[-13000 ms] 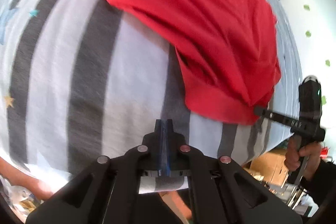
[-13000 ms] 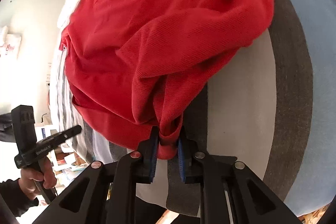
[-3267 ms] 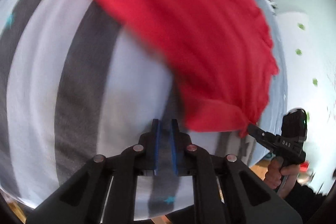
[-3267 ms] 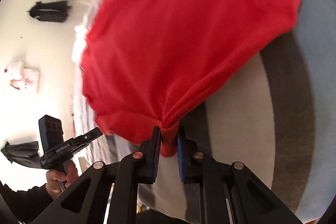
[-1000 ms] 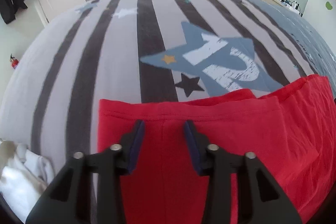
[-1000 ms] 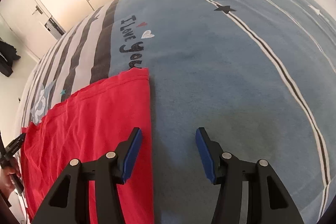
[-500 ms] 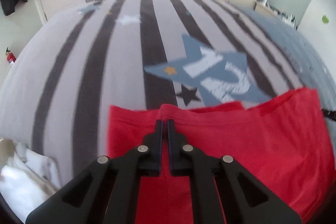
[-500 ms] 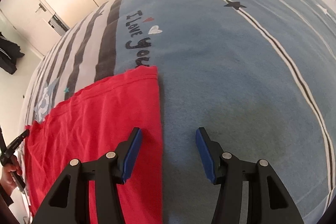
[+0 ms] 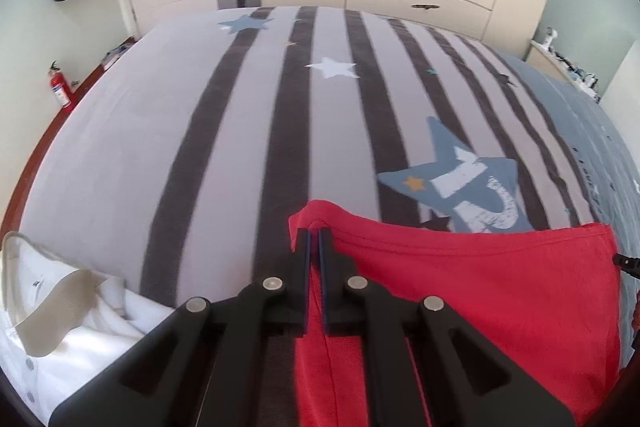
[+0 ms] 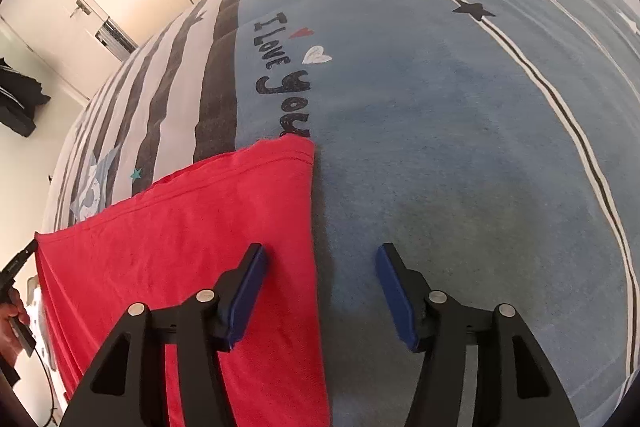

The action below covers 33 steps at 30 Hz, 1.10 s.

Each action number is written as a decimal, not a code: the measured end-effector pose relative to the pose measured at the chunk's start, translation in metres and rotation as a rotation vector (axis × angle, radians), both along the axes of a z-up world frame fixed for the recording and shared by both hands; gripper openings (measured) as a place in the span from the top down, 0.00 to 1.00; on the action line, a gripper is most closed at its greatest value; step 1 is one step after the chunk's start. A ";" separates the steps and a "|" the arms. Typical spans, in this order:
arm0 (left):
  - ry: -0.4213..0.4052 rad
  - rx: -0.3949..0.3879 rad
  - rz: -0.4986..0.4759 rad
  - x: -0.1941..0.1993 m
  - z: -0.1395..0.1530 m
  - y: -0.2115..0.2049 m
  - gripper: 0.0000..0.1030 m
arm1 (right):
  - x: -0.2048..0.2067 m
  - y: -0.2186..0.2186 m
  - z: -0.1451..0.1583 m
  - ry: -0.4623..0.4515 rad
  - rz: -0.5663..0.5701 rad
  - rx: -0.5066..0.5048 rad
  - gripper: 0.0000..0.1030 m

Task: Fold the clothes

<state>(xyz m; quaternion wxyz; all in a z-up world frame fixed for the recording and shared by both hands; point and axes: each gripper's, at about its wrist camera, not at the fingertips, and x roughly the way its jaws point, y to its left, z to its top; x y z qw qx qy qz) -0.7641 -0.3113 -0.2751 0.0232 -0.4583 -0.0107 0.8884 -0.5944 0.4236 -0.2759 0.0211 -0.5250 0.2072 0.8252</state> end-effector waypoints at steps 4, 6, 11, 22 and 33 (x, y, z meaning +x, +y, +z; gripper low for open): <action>-0.009 -0.016 0.030 -0.005 -0.005 -0.008 0.98 | -0.009 -0.006 0.004 0.022 0.020 -0.004 0.48; -0.011 -0.028 0.056 -0.008 -0.006 -0.013 0.98 | -0.017 -0.011 0.003 0.015 0.034 0.012 0.48; -0.025 -0.073 0.115 -0.016 -0.012 -0.027 0.98 | -0.038 -0.012 0.000 0.009 0.022 -0.043 0.48; -0.050 -0.136 0.128 -0.028 -0.025 -0.029 0.98 | -0.063 -0.027 -0.009 0.010 0.007 -0.058 0.94; -0.050 -0.207 0.162 -0.039 -0.024 -0.032 0.98 | -0.071 -0.033 0.001 -0.007 -0.006 -0.084 0.79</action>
